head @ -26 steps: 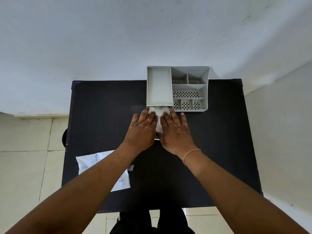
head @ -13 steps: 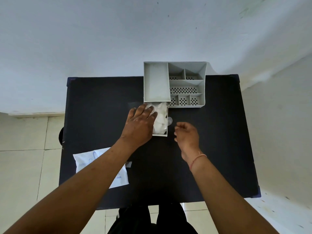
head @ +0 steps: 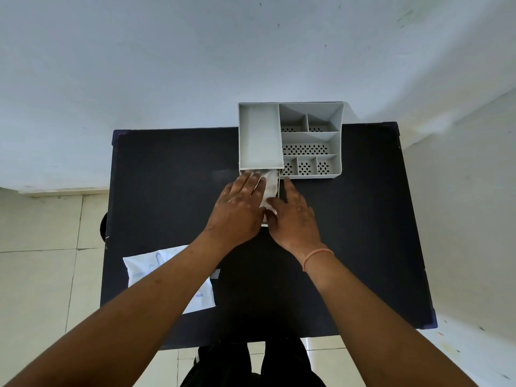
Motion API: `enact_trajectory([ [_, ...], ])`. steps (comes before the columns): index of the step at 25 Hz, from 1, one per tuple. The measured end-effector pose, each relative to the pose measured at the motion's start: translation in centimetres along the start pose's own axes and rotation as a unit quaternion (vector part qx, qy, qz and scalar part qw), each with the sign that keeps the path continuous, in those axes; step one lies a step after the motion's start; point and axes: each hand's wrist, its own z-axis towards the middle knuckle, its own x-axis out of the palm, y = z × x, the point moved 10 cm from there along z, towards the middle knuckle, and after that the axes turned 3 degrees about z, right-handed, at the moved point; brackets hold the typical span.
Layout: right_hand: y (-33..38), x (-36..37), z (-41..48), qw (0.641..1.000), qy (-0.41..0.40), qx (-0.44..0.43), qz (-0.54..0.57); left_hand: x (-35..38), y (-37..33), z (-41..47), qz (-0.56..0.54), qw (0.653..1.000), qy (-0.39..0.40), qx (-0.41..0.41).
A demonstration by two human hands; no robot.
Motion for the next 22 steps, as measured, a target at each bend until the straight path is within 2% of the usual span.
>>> enact_trajectory([
  [2,0.7,-2.2,-0.6,0.996,-0.075,-0.04,-0.007,0.9,-0.7,-0.2,0.002,0.998,0.035,0.057],
  [3,1.0,-2.4,-0.9,0.995,-0.076,-0.059,-0.025,1.7,-0.7,-0.3,0.011,0.995,0.068,0.068],
  [6,1.8,0.3,-0.3,0.986,0.045,-0.099,-0.124,3.7,0.4,-0.2,0.08,0.985,0.148,0.048],
  [8,1.9,1.3,0.8,0.975,0.082,-0.101,-0.179,4.3,0.4,0.0,0.115,0.978,0.173,0.036],
  [14,1.9,2.3,1.8,0.966,0.122,-0.056,-0.22,4.9,-0.7,0.3,0.087,0.977,0.194,0.009],
  [18,3.1,-1.3,1.4,0.985,0.007,-0.061,-0.159,5.1,-0.4,0.3,0.068,0.978,0.196,-0.004],
  [19,2.8,-1.6,1.4,0.985,0.005,-0.054,-0.162,5.1,-0.4,0.3,0.069,0.978,0.197,-0.006],
  [22,1.6,0.3,2.5,0.981,0.077,-0.031,-0.176,5.1,-0.8,0.3,0.078,0.976,0.202,-0.007],
])
